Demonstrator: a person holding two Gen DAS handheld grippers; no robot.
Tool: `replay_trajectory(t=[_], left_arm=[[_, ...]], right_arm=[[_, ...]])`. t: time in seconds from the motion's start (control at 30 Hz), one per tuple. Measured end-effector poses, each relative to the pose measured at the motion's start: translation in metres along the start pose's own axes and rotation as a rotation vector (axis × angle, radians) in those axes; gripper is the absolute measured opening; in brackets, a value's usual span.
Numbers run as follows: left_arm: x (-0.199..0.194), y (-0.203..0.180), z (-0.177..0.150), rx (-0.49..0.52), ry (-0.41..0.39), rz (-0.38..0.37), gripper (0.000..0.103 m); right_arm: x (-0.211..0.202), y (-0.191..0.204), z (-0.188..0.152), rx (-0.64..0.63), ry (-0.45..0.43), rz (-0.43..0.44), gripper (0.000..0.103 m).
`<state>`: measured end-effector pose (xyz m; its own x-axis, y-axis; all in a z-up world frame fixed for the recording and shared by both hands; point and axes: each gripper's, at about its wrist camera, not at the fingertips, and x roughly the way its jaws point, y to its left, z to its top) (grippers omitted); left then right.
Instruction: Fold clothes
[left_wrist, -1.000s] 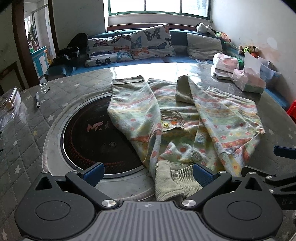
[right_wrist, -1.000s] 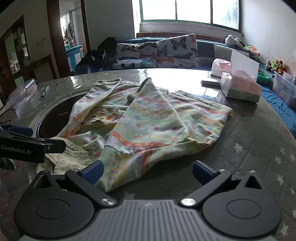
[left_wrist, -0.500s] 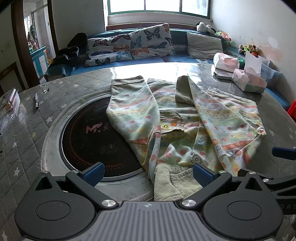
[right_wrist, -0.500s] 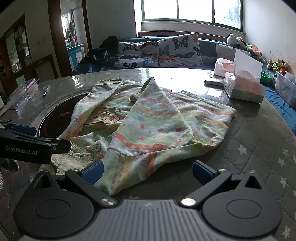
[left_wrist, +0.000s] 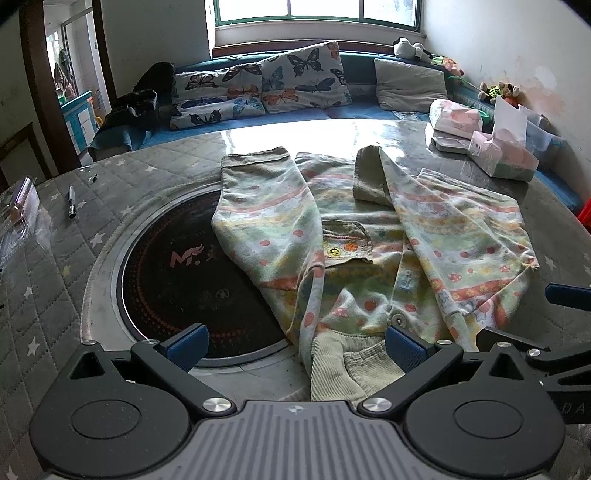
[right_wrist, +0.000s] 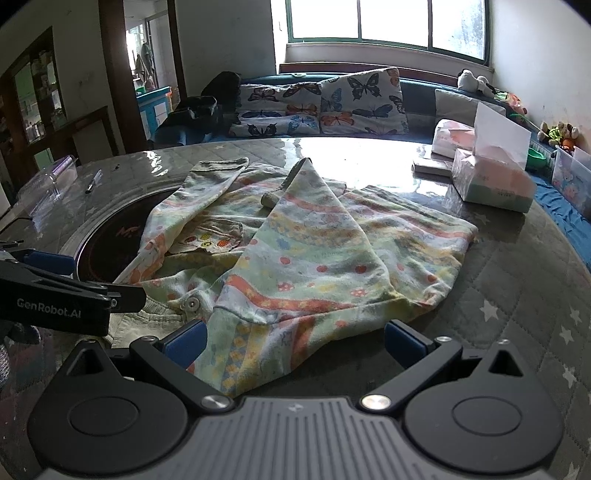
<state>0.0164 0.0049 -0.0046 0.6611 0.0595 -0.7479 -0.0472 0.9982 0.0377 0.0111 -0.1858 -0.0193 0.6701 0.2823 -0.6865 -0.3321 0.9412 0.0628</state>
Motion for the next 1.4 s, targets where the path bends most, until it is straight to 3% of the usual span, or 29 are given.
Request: replay_trajectory(t=[0.3, 0.83, 1.4], left_arm=[[0.006, 0.000, 0.010, 0.022, -0.008, 0.010, 0.103], [0.027, 0.006, 0.040, 0.046, -0.033, 0.020, 0.102], [0.069, -0.002, 0.079, 0.102, -0.052, -0.026, 0.088]], right_arm=[[0.006, 0.000, 0.009, -0.027, -0.009, -0.002, 0.102], [0.029, -0.014, 0.053, -0.055, -0.044, 0.001, 0.086], [0.121, -0.024, 0.125, -0.004, -0.026, 0.059, 0.062]])
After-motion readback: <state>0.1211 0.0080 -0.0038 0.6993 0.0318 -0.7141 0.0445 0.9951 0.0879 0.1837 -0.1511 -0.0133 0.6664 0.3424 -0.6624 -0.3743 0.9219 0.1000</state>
